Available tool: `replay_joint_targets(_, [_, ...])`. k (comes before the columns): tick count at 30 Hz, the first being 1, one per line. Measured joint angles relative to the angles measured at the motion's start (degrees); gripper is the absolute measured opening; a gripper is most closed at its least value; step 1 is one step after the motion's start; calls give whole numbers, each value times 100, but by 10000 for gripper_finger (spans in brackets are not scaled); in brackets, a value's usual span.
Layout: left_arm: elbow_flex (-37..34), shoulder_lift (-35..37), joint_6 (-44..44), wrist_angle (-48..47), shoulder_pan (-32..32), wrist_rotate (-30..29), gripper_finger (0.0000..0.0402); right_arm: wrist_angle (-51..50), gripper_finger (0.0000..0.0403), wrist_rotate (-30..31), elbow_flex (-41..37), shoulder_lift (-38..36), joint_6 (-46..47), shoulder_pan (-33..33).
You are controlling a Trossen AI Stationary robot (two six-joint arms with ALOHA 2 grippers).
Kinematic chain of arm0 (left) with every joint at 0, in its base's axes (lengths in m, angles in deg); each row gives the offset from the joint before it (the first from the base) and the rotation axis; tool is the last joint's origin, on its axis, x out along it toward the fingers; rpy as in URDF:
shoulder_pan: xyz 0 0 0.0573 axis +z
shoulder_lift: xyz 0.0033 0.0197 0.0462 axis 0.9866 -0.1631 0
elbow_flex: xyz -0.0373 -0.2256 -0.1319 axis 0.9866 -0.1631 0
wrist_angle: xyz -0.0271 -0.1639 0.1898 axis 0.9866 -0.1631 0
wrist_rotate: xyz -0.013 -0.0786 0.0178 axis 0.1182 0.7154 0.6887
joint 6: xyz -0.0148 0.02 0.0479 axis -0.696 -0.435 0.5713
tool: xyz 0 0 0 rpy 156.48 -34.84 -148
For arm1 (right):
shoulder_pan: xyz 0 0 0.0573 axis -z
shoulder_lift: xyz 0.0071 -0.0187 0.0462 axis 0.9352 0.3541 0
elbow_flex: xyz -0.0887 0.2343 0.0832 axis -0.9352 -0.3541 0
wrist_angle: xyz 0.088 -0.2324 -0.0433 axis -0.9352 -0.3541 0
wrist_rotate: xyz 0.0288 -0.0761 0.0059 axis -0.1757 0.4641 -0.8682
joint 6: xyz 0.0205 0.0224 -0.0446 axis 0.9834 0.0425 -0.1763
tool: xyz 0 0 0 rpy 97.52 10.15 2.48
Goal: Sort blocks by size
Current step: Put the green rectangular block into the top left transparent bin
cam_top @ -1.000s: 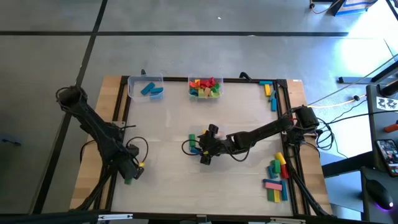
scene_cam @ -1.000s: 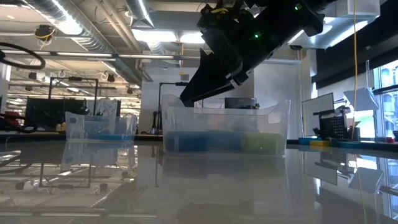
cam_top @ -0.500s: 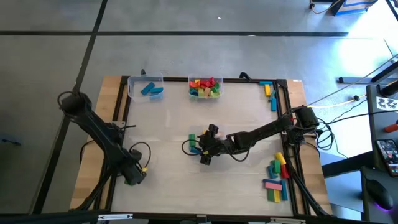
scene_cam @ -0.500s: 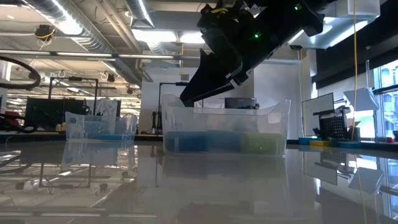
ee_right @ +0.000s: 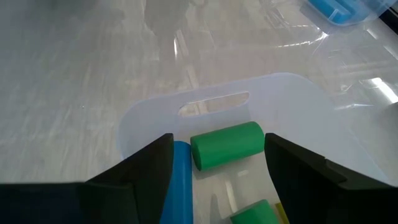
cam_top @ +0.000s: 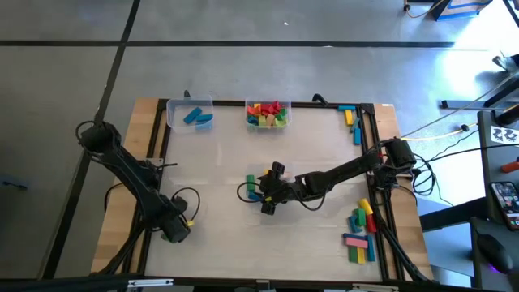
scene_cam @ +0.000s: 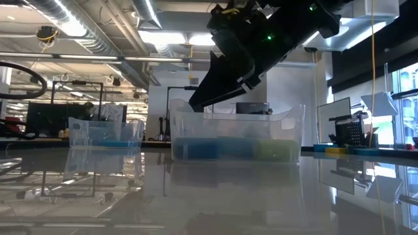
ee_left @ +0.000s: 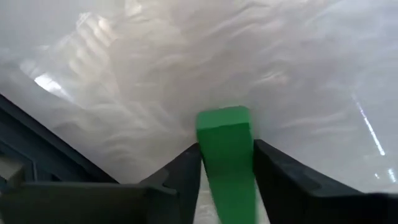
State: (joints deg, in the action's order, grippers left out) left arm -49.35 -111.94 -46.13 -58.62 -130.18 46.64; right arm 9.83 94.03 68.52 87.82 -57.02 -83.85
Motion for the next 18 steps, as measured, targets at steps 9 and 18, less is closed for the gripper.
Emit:
replay_joint_targets(9, [13,36,911,-45,2,-9,102,0,248,0,0,0,-1,-1])
replay_joint_targets(18, [15,611,1625,-791,478,-310,98,0,248,0,0,0,-1,-1])
